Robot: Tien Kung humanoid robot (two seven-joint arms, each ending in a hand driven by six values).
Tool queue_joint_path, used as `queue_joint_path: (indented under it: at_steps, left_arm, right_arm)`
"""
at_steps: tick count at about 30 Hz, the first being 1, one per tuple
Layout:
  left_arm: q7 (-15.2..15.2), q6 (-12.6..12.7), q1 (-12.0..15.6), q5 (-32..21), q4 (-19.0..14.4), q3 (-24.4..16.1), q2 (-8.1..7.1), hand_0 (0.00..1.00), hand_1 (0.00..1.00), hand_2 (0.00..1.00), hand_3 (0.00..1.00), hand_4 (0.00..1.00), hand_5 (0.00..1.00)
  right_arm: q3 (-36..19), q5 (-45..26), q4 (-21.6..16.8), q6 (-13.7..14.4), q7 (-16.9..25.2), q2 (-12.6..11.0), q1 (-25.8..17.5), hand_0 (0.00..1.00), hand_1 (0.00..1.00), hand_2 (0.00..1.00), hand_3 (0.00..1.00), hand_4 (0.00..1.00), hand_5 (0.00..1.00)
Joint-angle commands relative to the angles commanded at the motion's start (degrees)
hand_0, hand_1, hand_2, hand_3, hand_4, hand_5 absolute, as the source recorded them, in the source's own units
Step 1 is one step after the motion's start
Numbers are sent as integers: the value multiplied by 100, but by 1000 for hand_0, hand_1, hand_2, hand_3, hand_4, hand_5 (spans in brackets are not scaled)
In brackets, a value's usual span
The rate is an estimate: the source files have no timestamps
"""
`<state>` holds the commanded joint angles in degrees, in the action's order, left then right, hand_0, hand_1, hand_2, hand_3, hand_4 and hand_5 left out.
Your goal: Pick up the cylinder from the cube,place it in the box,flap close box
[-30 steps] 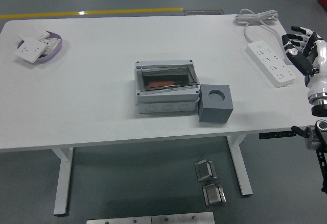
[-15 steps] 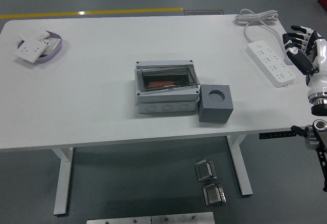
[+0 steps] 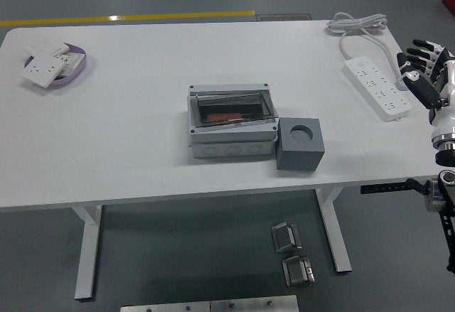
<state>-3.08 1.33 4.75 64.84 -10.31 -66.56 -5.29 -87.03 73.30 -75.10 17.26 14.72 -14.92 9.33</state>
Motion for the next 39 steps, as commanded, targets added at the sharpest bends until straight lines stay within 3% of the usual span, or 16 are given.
queue_joint_path:
  at_steps: [39]
  left_arm:
    - [6, -26, -31, -37, 0, 46, -80, 599, 621, 616, 612, 675, 303]
  right_arm:
    - [-158, -19, 38, -5, 29, 33, -70, 705, 661, 664, 696, 824, 312]
